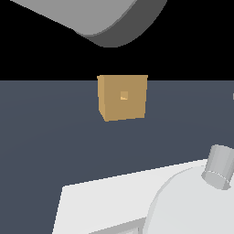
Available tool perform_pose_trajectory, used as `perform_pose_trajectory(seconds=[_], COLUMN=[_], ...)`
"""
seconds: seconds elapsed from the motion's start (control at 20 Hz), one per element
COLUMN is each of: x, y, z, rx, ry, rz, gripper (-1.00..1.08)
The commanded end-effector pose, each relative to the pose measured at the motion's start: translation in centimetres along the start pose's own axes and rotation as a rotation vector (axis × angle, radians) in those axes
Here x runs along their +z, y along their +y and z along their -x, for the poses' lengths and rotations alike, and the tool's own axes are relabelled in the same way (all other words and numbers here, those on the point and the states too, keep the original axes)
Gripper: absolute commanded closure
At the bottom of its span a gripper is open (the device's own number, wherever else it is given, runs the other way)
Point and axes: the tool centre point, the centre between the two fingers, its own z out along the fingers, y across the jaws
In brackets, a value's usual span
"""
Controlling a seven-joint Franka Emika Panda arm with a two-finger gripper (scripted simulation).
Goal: Insert the peg into the horizontal hole in a box.
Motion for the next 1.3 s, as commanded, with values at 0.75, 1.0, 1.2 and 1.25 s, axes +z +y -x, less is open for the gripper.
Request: perform_pose_trajectory(seconds=[0.75, 1.0, 1.2, 1.25], x=[2.7, 5.0, 5.4, 5.3], y=[0.1, 0.1, 0.1, 0.2], z=[0.8, 0.8, 0.9, 0.9], rx=[-0.008, -0.008, -0.008, -0.008], ry=[0.0, 0.0, 0.0, 0.0], rz=[-0.001, -0.001, -0.001, -0.001], gripper=[-0.92, -0.92, -0.92, -0.92])
